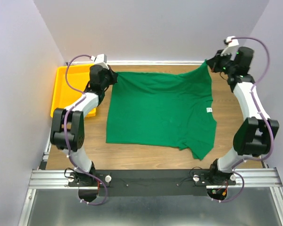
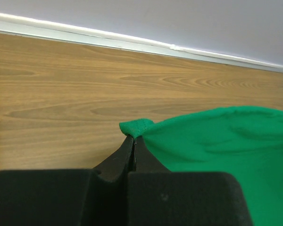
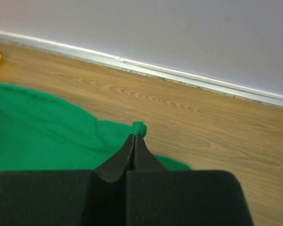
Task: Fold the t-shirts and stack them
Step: Flatten the tshirt out
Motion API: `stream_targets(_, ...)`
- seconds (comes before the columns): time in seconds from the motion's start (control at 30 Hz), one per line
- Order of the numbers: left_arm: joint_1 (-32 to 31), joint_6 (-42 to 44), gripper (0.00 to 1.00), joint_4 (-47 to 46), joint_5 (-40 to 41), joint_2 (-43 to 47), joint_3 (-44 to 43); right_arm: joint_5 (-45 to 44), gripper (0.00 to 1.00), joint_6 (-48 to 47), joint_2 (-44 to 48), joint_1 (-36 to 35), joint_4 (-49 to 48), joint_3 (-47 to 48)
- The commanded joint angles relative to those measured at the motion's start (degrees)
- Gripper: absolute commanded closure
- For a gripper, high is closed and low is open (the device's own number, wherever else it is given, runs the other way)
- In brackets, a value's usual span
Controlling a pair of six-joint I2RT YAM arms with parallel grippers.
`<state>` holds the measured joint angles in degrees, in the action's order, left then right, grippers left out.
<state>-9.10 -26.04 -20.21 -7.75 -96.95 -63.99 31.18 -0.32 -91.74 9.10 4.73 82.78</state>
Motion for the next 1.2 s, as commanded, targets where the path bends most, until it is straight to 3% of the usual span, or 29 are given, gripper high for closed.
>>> stream_targets(0.0, 1.37, 1.26, 1.0, 0.69, 2.83, -4.38, -6.84, -7.7, 0.99, -4.96, -4.75, -3.74, -7.72, -0.17)
stream_targets(0.27, 3.13, 2.31, 1.0, 4.65, 2.65, -12.21, -15.55, -14.13, 0.99, -3.55, -14.16, -4.01, -9.21, 7.39)
stream_targets(0.53, 3.92, 2.14, 1.0, 6.76, 1.25, -17.05, -20.56, -14.66, 0.99, -3.37, -14.78, -4.01, -10.18, 6.96)
stream_targets(0.7, 4.18, 3.1, 1.0, 6.41, -1.73, -15.39, -19.69, -11.85, 0.99, -2.85, -11.8, -4.01, -10.36, 3.98)
stream_targets(0.8, 4.18, 3.45, 1.0, 3.44, -4.45, -8.55, -16.1, -7.99, 0.99, -1.8, -2.85, -4.01, -10.18, 0.81)
stream_targets(0.9, 4.18, 3.54, 1.0, 0.71, -6.66, 3.4, -9.68, -4.73, 0.99, -0.65, 10.93, -4.01, -8.17, -2.27)
stream_targets(0.97, 4.09, 3.28, 1.0, -0.09, -7.54, 13.94, -5.64, -5.16, 0.99, -1.0, 19.12, -4.01, -3.26, 1.13)
stream_targets(1.03, 3.92, 2.93, 1.0, -0.54, -8.42, 24.63, -3.35, -5.95, 1.0, -1.61, 22.82, -4.01, 2.7, 5.61)
stream_targets(1.17, 3.48, 0.65, 1.0, -0.54, -9.65, 40.55, -3.34, -4.91, 0.99, -1.09, 24.86, -4.01, 14.57, 30.35)
